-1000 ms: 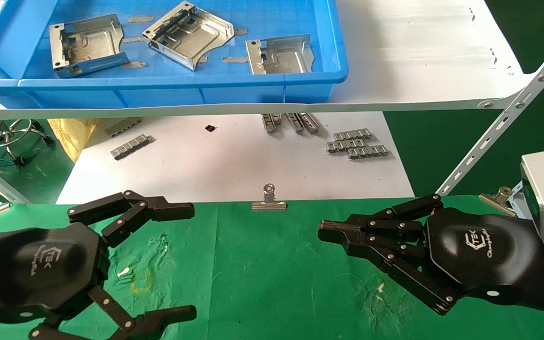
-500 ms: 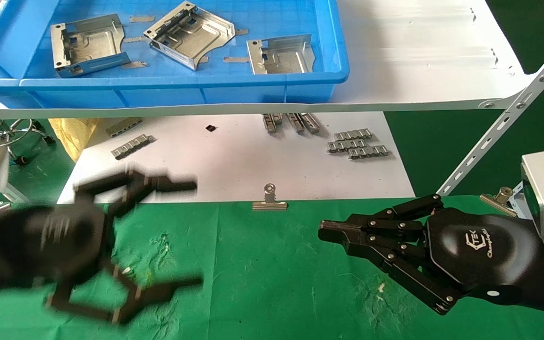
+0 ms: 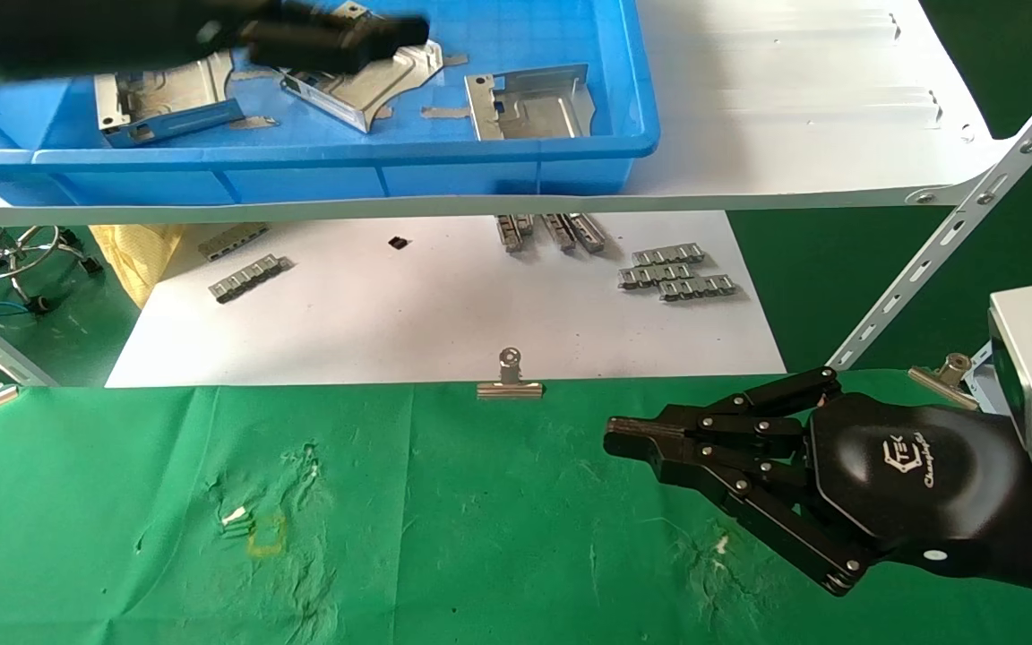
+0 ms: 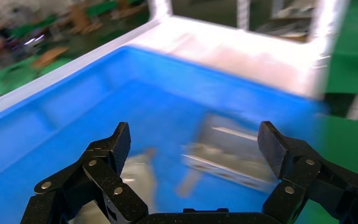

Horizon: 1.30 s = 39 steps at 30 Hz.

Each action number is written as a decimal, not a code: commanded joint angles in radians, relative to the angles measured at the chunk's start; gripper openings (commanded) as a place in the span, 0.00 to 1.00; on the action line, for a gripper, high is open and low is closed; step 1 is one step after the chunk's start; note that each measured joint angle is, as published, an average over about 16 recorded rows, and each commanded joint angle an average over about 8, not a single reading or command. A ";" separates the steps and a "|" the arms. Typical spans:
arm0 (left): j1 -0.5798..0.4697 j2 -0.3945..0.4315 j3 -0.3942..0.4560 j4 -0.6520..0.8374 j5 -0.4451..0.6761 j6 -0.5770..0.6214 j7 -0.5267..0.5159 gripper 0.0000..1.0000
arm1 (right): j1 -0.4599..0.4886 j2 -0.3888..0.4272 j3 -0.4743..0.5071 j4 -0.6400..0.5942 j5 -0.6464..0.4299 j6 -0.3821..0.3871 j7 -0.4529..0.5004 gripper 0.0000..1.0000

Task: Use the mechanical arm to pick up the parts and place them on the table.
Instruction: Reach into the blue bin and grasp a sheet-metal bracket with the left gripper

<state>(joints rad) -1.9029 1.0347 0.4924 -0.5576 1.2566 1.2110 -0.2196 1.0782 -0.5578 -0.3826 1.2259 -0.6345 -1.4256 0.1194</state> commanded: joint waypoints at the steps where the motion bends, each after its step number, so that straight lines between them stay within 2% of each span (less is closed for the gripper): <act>1: -0.073 0.064 0.026 0.118 0.055 -0.042 0.016 1.00 | 0.000 0.000 0.000 0.000 0.000 0.000 0.000 0.00; 5: -0.146 0.156 0.048 0.286 0.116 -0.212 0.040 1.00 | 0.000 0.000 0.000 0.000 0.000 0.000 0.000 0.00; 10: -0.181 0.222 0.062 0.418 0.153 -0.367 0.057 1.00 | 0.000 0.000 0.000 0.000 0.000 0.000 0.000 0.00; 11: -0.185 0.230 0.064 0.435 0.158 -0.381 0.059 0.91 | 0.000 0.000 0.000 0.000 0.000 0.000 0.000 0.00; 18: -0.201 0.250 0.089 0.510 0.194 -0.397 0.072 0.04 | 0.000 0.000 0.000 0.000 0.000 0.000 0.000 0.00; 19: -0.204 0.250 0.093 0.516 0.200 -0.396 0.072 0.00 | 0.000 0.000 0.000 0.000 0.000 0.000 0.000 0.00; 39: -0.217 0.247 0.125 0.561 0.245 -0.364 0.058 0.00 | 0.000 0.000 0.000 0.000 0.000 0.000 0.000 0.00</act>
<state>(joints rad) -2.1190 1.2814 0.6167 0.0031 1.5014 0.8465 -0.1614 1.0782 -0.5578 -0.3826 1.2259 -0.6345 -1.4256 0.1194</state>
